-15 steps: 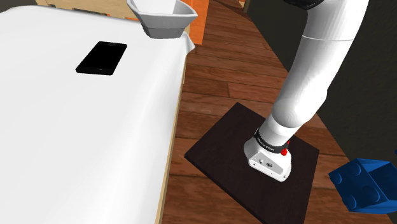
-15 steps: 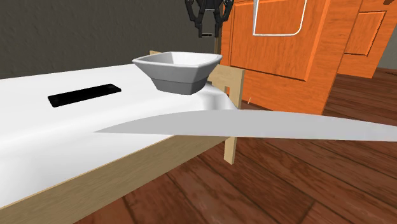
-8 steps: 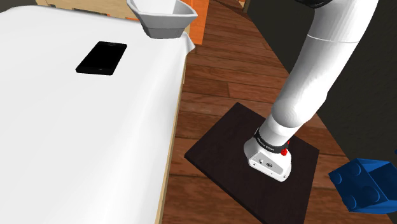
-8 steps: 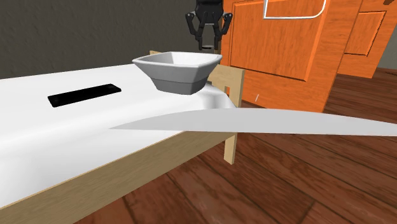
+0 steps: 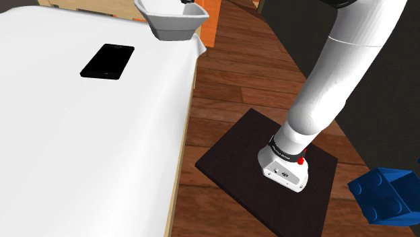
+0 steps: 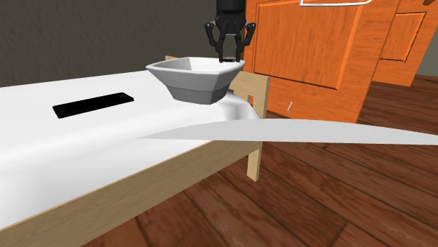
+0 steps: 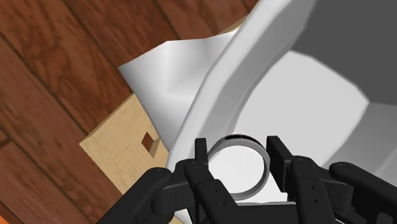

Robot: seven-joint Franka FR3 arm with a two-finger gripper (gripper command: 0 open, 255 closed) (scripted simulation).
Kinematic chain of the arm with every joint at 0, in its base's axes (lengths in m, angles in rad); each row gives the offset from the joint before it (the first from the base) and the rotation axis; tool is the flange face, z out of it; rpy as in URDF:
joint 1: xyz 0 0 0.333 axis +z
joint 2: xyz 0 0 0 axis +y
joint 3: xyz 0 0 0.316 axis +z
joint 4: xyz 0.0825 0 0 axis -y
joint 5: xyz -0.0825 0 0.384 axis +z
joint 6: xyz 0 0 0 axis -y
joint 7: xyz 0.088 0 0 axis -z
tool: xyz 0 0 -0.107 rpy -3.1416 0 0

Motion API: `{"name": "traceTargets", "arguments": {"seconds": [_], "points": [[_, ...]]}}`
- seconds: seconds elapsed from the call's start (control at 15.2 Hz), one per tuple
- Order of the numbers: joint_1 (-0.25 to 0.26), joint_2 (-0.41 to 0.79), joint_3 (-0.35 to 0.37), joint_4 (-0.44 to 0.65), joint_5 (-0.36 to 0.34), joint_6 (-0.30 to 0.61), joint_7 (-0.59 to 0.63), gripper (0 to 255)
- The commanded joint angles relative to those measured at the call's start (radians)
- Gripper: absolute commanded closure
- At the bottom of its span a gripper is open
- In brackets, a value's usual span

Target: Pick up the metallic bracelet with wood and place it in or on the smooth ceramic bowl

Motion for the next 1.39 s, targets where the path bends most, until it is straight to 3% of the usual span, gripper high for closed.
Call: {"name": "traceTargets", "arguments": {"seconds": [0.0,0.13,0.2,0.53,0.79,1.32], "points": [[-0.001,0.003,-0.001,-0.005,0.000,0.002,0.000,255],[-0.001,0.003,-0.001,-0.005,0.000,0.002,0.000,255],[0.000,0.005,0.000,-0.005,-0.001,0.003,0.001,0],[-0.001,0.003,-0.001,-0.005,0.000,0.002,0.000,0],[0.008,0.077,0.002,0.232,-0.011,-0.162,0.004,0],[0.008,0.077,0.002,0.232,-0.011,-0.161,0.004,0]]}}
